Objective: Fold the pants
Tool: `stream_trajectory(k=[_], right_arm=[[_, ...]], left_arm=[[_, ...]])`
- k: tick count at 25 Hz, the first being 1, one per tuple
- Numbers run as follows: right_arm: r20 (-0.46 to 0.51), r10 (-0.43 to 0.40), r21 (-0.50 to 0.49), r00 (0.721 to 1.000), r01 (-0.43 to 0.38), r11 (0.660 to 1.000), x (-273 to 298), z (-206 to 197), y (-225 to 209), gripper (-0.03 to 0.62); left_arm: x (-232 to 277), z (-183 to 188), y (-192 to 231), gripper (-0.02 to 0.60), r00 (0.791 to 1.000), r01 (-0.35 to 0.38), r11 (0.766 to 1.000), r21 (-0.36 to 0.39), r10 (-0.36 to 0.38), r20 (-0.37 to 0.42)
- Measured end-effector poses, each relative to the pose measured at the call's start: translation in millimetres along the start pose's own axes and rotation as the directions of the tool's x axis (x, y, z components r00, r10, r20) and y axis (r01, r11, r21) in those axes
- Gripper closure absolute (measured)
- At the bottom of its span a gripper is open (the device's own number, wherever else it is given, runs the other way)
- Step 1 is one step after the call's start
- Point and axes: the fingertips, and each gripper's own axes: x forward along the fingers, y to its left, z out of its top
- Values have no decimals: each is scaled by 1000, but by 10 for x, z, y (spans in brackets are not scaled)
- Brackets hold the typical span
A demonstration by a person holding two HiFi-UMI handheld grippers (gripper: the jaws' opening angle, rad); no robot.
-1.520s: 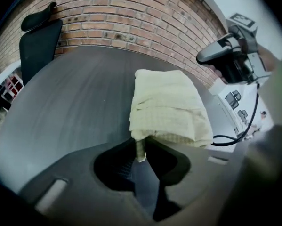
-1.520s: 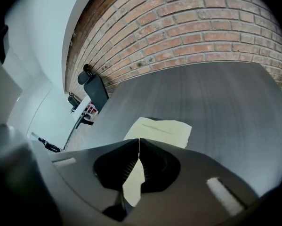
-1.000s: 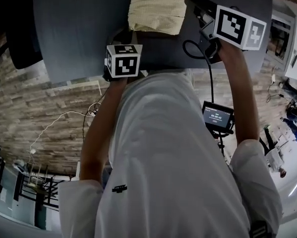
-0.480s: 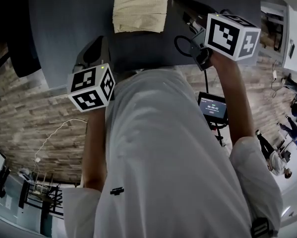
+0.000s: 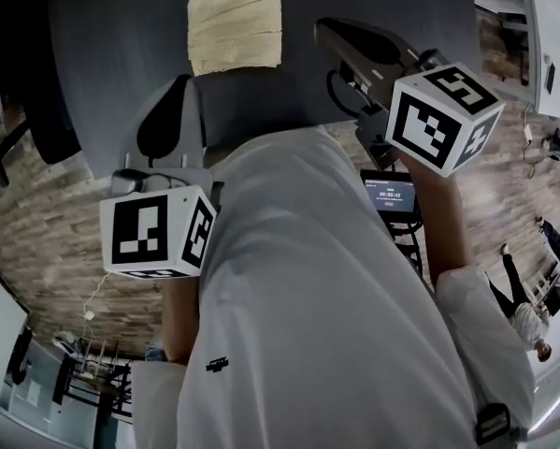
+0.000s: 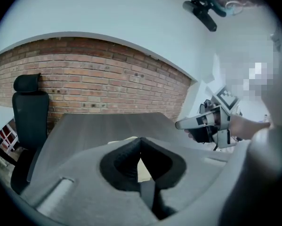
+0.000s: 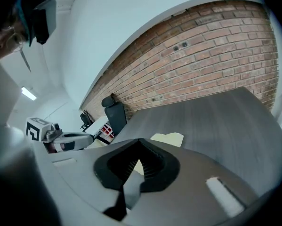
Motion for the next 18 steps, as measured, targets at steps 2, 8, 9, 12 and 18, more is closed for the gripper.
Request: stream_trajectory(k=[2,8,9,12,18], right_arm=[[-2,4,-29,1000,-5,1000,-72,-40,61,588],[-17,47,-37,999,-48,998,-222,-142,277,588],[-16,49,-39,999,-49,998,-248,-141,295,588],[-10,50,-45,999,-50,998,-279,-140,327,588],[-13,48,-62,999,-49,997,-231,-133,375,588]], left_arm=[[37,23,-178,577,1000,23,999,26,-23,-7],[110,-80,-539,577,995,90,994,60,-87,-49],[113,-95,-580,577,994,99,993,68,-95,-55],[120,-125,-644,577,991,121,988,93,-115,-65],[122,-161,-557,577,992,119,990,81,-115,-58]])
